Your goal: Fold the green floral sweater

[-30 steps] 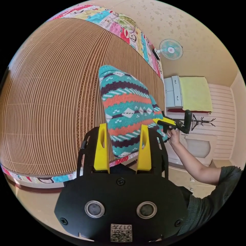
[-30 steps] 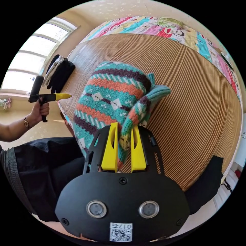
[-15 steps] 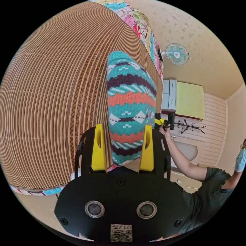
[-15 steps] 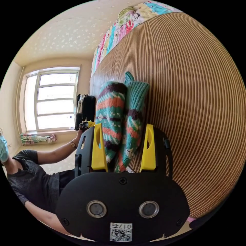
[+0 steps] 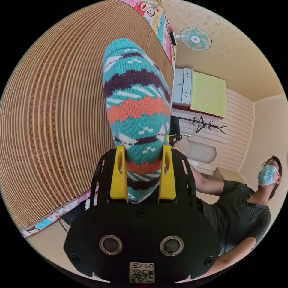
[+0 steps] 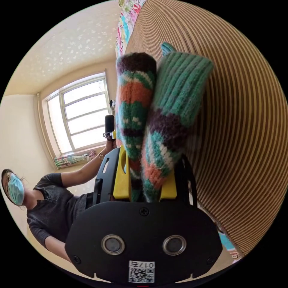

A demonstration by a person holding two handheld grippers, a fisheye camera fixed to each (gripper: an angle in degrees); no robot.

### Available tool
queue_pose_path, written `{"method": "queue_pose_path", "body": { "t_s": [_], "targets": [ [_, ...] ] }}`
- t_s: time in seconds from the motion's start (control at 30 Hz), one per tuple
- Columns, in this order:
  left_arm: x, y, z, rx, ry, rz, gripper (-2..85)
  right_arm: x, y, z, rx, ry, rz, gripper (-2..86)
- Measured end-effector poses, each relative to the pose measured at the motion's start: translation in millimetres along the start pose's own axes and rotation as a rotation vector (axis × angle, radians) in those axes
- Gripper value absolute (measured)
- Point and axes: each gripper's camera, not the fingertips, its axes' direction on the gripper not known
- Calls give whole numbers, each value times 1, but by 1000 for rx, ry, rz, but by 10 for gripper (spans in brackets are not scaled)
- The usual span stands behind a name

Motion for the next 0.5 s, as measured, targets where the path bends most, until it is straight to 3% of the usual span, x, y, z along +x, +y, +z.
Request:
{"method": "queue_pose_path", "body": {
  "t_s": [0.1,0.27,0.5],
  "targets": [
    [42,8,26,-81,10,60,167,-11,68,-30,82,-17,-2,129],
    [150,0,147,-328,10,236,167,-38,175,-122,175,103,-15,129],
    [281,-38,316,-376,81,450,168,-77,244,-271,272,527,6,146]
  ]
}}
